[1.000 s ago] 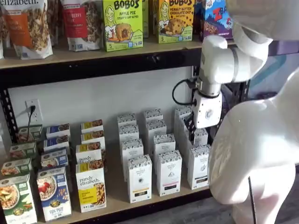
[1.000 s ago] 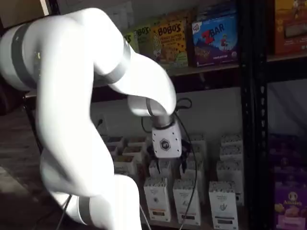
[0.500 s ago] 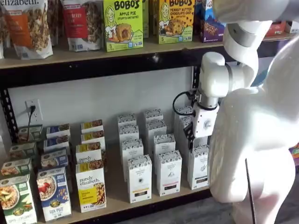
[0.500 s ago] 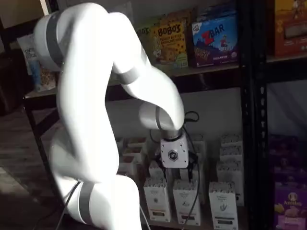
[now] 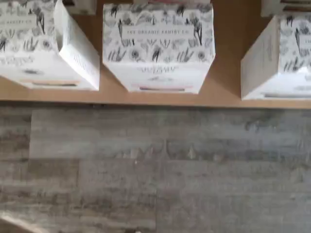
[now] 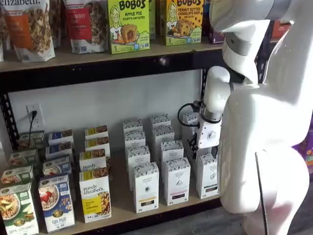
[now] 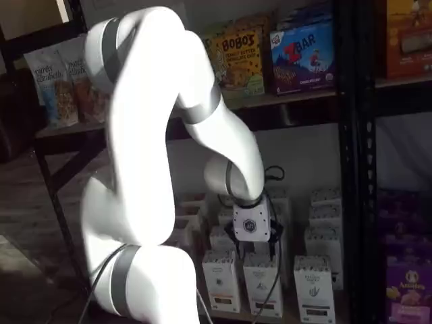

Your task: Pick up the white box with a green strip in the middle, on the bottom shelf, the sixth box from the left

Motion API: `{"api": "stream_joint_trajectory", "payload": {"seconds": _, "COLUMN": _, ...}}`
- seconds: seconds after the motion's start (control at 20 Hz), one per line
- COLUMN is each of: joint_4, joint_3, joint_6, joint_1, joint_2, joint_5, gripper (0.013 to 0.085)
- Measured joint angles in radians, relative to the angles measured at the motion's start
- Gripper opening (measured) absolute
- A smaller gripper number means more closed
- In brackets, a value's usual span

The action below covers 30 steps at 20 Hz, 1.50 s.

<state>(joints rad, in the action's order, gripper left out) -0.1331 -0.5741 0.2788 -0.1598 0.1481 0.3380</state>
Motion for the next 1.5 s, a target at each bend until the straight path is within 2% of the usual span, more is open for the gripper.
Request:
{"api": "stream_joint_trajectory", "payload": {"seconds": 0.25, "joint_4": 0.078, "joint_3": -0.076, "joint_6": -0.057, "joint_1": -0.015, "joint_2": 0.106, "joint_5": -0.039, "gripper": 0.0850}}
{"api": "stream_joint_trajectory", "payload": {"seconds": 0.4, "joint_4": 0.055, "joint_3": -0.111, "joint_6": -0.022, "joint_1": -0.028, "joint_2": 0.153, "joint_5": -0.060, "gripper": 0.0850}}
{"api": "stream_joint_trajectory", "payload": {"seconds": 0.5, "joint_4": 0.074, "joint_3": -0.144, "joint_6": -0.023, "joint_1": -0.046, "joint_2": 0.189, "joint_5": -0.062, "gripper": 0.0850}}
{"api": "stream_joint_trajectory", "payload": {"seconds": 0.65, "joint_4": 0.079, "joint_3": -0.203, "joint_6": 0.006, "joint_1": -0.080, "joint_2": 0.250, "joint_5": -0.059, "gripper": 0.0850}}
{"api": "stream_joint_trajectory", "payload": {"seconds": 0.9, "joint_4": 0.132, "joint_3": -0.294, "joint_6": 0.002, "joint_1": -0.127, "joint_2": 0.334, "joint_5": -0.042, "gripper": 0.0850}}
{"api": "stream_joint_trajectory", "payload": {"seconds": 1.15, "joint_4": 0.158, "joint_3": -0.342, "joint_6": -0.006, "joint_1": -0.143, "joint_2": 0.375, "joint_5": -0.036, "gripper": 0.0850}}
{"api": "stream_joint_trajectory", "payload": {"seconds": 1.35, "joint_4": 0.158, "joint_3": -0.367, "joint_6": -0.001, "joint_1": -0.148, "joint_2": 0.399, "joint_5": -0.048, "gripper": 0.0850}}
{"api": "stream_joint_trajectory", "payload": {"seconds": 1.5, "joint_4": 0.126, "joint_3": -0.396, "joint_6": 0.032, "joint_1": -0.150, "joint_2": 0.422, "joint_5": -0.045, "gripper": 0.0850}}
